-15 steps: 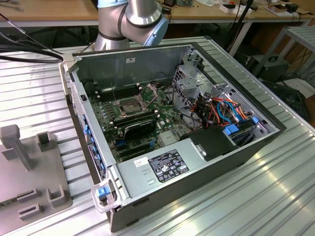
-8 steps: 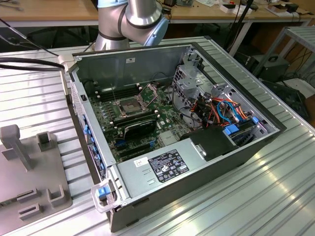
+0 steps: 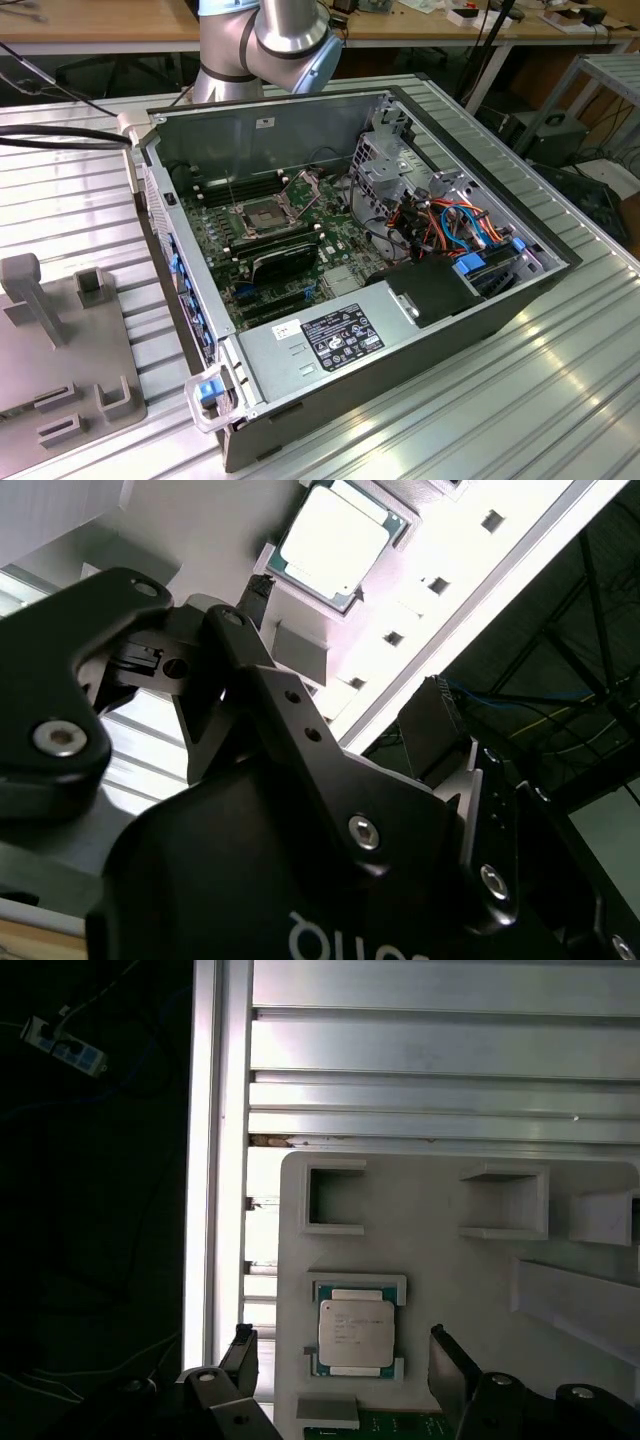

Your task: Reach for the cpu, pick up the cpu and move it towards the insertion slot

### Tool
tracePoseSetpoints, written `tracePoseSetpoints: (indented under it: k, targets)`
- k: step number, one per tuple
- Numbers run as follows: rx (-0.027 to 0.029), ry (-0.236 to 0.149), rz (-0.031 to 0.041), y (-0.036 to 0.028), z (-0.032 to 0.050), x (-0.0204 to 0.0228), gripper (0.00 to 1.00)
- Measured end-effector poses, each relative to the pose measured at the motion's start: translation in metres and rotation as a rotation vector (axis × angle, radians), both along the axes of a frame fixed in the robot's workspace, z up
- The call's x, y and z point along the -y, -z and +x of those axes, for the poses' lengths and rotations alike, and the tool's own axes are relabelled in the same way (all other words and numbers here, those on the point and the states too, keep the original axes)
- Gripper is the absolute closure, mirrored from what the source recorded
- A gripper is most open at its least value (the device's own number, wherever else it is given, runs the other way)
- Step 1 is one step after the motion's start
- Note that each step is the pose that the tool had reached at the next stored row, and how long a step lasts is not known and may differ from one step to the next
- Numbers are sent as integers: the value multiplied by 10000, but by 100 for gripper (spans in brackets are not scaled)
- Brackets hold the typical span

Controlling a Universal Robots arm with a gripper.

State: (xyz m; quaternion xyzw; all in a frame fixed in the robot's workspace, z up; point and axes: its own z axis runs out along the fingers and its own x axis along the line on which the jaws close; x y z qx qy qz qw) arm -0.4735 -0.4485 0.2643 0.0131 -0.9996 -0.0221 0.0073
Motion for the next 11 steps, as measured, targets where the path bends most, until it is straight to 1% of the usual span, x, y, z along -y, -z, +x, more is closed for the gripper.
tracePoseSetpoints:
  k: [7,11]
  targets:
    - [1,0,1,5,0,0,22]
    - [1,0,1,36,0,0,22]
